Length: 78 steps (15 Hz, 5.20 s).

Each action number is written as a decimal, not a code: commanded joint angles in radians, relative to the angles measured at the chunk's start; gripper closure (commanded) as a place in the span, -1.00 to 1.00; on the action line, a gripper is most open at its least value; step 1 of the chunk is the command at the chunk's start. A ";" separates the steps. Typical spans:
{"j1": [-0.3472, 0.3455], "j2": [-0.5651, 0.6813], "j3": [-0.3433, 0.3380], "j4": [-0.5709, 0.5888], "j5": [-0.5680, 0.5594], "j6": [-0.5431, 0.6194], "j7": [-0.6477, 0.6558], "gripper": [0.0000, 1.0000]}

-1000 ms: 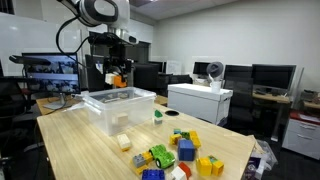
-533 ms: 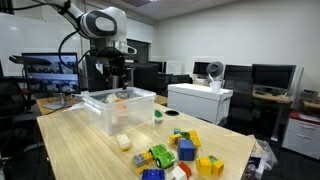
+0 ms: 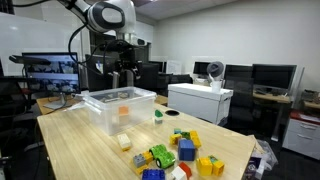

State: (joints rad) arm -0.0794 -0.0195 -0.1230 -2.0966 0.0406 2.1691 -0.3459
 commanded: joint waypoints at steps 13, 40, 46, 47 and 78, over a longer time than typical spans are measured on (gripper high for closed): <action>-0.164 0.194 -0.112 0.064 -0.123 0.086 0.045 -1.00; -0.267 0.625 -0.168 0.419 -0.159 0.119 0.280 -1.00; -0.284 0.738 -0.173 0.522 -0.153 0.111 0.330 -1.00; -0.288 0.745 -0.176 0.530 -0.154 0.108 0.339 -1.00; -0.089 -0.025 0.015 0.027 0.035 -0.032 0.159 0.14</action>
State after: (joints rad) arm -0.1945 0.0779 -0.1260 -1.9272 0.0284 2.1730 -0.0946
